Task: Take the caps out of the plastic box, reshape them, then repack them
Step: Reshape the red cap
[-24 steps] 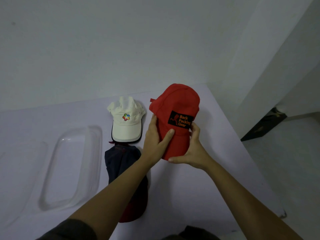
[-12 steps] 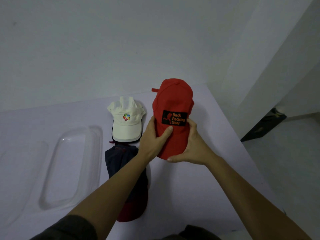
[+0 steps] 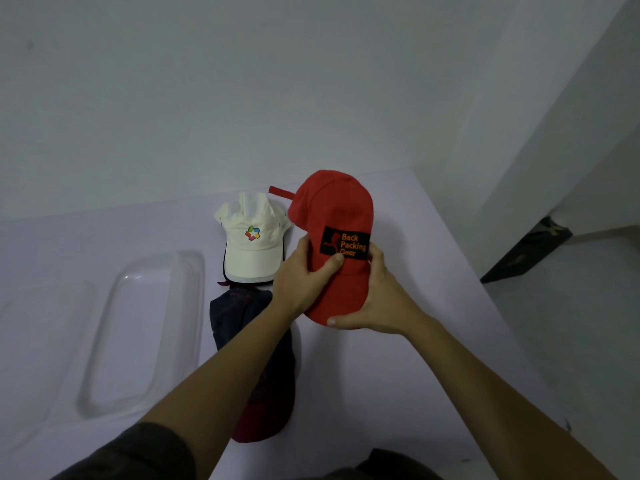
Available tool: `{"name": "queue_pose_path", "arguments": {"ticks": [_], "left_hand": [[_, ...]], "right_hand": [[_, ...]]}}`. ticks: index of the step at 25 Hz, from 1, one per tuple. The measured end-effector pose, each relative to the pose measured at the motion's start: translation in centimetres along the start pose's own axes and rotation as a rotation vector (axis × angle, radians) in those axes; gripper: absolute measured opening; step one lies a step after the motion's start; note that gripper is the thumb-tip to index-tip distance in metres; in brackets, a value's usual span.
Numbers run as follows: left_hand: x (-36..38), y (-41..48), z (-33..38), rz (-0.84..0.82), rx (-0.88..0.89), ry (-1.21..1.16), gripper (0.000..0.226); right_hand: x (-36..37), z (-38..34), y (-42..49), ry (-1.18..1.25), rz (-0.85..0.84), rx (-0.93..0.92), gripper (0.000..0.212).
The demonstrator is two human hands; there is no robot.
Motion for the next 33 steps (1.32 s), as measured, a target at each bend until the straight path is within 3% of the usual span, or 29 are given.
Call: {"name": "queue_pose_path", "arguments": {"ticks": [3,8,14,18,23,26,28,29,31,33], "left_hand": [[-0.1,0.5,-0.3,0.004,-0.032,0.021,0.061],[0.0,0.0,-0.7,0.147,-0.034,0.094,0.061],[-0.1,0.1,-0.9,0.084,-0.059,0.157,0.062],[0.0,-0.3,-1.0,0.066,-0.043,0.129,0.046],[0.2,-0.3,-1.4,0.074,-0.105,-0.18,0.06],[0.3,0.1,-1.6,0.019,-0.218,-0.409,0.076],[0.1,-0.1,-1.5,-0.128,-0.174,-0.515,0.079],[-0.1,0.0,-1.7,-0.229,-0.145,-0.504,0.093],[-0.4,-0.1,-2.0,-0.426,-0.104,-0.292,0.115],[0.0,-0.4,-2.3,-0.476,-0.079,0.085,0.118]], "right_hand": [[-0.2,0.1,0.3,-0.022,0.045,-0.034,0.137],[-0.4,0.2,0.5,-0.045,0.005,0.013,0.134],[0.0,0.4,-0.1,-0.066,-0.009,0.057,0.12],[0.4,0.8,-0.1,-0.088,-0.007,0.068,0.118],[-0.2,0.8,-0.1,0.004,-0.08,0.002,0.137],[-0.8,1.4,0.0,-0.125,-0.227,-0.003,0.144],[-1.0,2.2,0.3,-0.226,-0.148,-0.022,0.129],[-1.0,2.6,0.5,-0.25,-0.072,-0.056,0.115],[-0.9,2.7,0.9,-0.301,0.084,-0.078,0.09],[-0.5,2.6,1.1,-0.406,0.185,-0.012,0.079]]}}
Point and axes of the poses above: each hand's wrist, its own y-axis towards the middle knuckle, its own x-axis out of the palm, z = x × y, the point moved 1 cm from there along y, towards the middle knuckle, and after that the axes turned 11 degrees about -z, right-handed, at the moved point
